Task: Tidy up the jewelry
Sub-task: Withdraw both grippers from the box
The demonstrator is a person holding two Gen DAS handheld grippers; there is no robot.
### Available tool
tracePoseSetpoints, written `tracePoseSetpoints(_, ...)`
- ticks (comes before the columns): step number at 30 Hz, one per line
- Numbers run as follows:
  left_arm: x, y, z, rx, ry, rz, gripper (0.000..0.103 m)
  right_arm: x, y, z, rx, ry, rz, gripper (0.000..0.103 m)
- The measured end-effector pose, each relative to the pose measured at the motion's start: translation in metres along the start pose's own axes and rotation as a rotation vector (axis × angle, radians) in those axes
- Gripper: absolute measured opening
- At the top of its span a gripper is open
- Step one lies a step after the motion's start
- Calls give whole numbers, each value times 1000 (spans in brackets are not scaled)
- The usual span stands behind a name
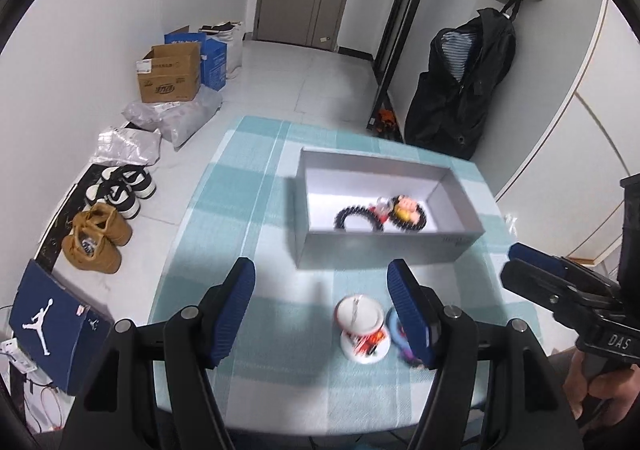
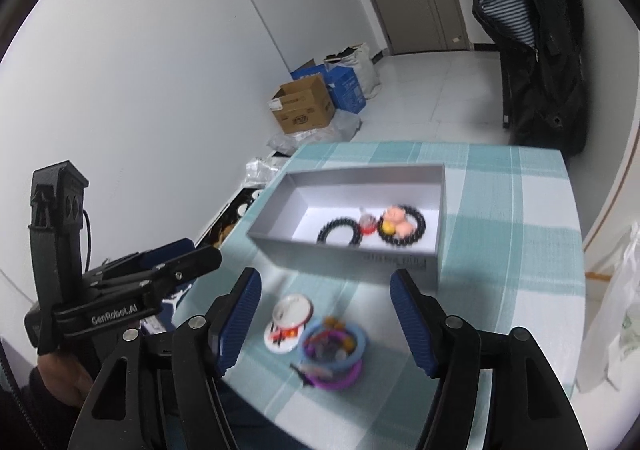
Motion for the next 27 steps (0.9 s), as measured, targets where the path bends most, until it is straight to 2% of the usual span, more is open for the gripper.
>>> tracePoseSetpoints(4,-3,-12,1,-28,-6,37,75,-2,-17,0,-25,-15,20,72)
tracePoseSetpoints(8,4,-21,2,-34,-15,31,77,0,-29,-2,-55,-23,24,74)
tracePoseSetpoints(11,6,-28,-3,-51,-21,34,83,1,-39,-5,-72,-21,12,77)
tracePoseSetpoints(15,9,-34,-12,-80,-13,6,83,-1,-46,-13,-106,-28,29,78)
tracePoseSetpoints(24,4,-37,-13,-80,12,-2,83,-11,-46,-34,-141,-8,46,78)
tracePoseSetpoints(27,1,-37,-17,-94,12,10,83,-14,-43,-43,-152,10,48,70)
Point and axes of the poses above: each gripper's, at about its wrist camera, not at the fingertips, and z roughly against the way its jaws point, x to its right, y to its top, the point moved 6 cm from there along -z, roughly the way its jaws point, and after that the axes turned 6 degrees about -x, right-handed, at the moved point
